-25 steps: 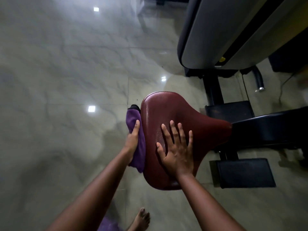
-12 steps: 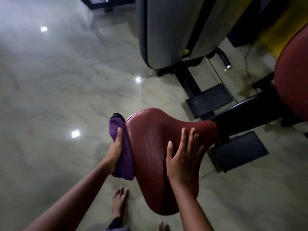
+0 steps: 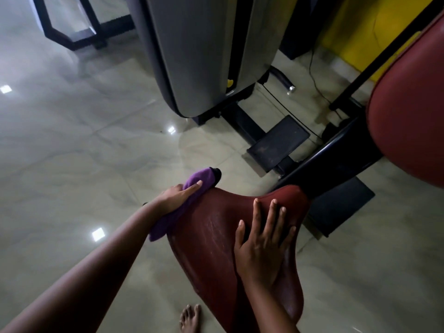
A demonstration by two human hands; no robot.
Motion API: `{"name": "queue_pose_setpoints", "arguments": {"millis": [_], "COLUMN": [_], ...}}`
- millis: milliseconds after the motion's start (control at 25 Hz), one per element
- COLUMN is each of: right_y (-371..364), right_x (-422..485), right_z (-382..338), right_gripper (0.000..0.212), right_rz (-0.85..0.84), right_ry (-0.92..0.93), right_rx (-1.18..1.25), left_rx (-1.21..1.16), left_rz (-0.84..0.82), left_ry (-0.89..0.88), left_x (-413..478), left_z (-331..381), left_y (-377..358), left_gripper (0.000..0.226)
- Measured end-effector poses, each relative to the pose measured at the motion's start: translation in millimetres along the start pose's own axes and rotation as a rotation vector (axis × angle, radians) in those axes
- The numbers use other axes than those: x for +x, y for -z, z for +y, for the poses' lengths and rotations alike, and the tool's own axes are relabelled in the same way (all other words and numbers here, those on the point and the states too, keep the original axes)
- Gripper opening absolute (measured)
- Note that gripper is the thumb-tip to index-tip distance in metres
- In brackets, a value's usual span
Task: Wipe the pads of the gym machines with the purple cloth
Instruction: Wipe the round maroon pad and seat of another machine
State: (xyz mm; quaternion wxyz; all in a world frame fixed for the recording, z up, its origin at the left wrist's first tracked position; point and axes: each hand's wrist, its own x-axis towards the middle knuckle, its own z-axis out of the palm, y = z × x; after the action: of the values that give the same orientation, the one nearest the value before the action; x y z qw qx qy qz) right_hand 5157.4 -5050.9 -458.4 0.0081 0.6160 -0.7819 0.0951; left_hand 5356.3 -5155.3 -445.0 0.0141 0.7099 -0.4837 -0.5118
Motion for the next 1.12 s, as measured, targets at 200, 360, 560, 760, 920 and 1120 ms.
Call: {"name": "queue_pose_setpoints", "arguments": {"millis": [200, 360, 560, 760, 920, 1120], "right_y": [1.5, 1.5, 2.2, -2.2, -5.9, 6.5], "right_x": [2.2, 3.5, 3.1, 3.8, 1.4, 1.9], "right_z": [-0.5, 1.5, 1.2, 0.5, 3.7, 4.4], "right_gripper": [0.056, 0.056, 0.055, 0.055, 0.056, 0.053], "right_rz": [-0.014, -0.021, -0.056, -0.027, -0.001, -0.027], "right_ry": [-0.015, -0.016, -0.026, -0.029, -0.015, -0.029], "right_rx": [-0.027, -0.020, -0.013, 0.010, 0.027, 0.143], "left_rx": [0.473, 0.786, 0.726, 0.770, 0.622, 0.495], "left_rz": [-0.122, -0.169, -0.035, -0.171, -0.207, -0.056], "left_ry": [-0.204, -0.335, -0.411, -0.283, -0.301, -0.343], "left_x": [23.9, 21.6, 5.0, 16.9, 15.9, -15.2], "left_z": [68.4, 105.8, 89.9, 118.4, 143.7, 127.0], "left_y": [-10.4, -33.5, -28.7, -48.7, -70.9, -64.9], "left_gripper": [0.069, 0.070, 0.059, 0.070, 0.066, 0.062]}}
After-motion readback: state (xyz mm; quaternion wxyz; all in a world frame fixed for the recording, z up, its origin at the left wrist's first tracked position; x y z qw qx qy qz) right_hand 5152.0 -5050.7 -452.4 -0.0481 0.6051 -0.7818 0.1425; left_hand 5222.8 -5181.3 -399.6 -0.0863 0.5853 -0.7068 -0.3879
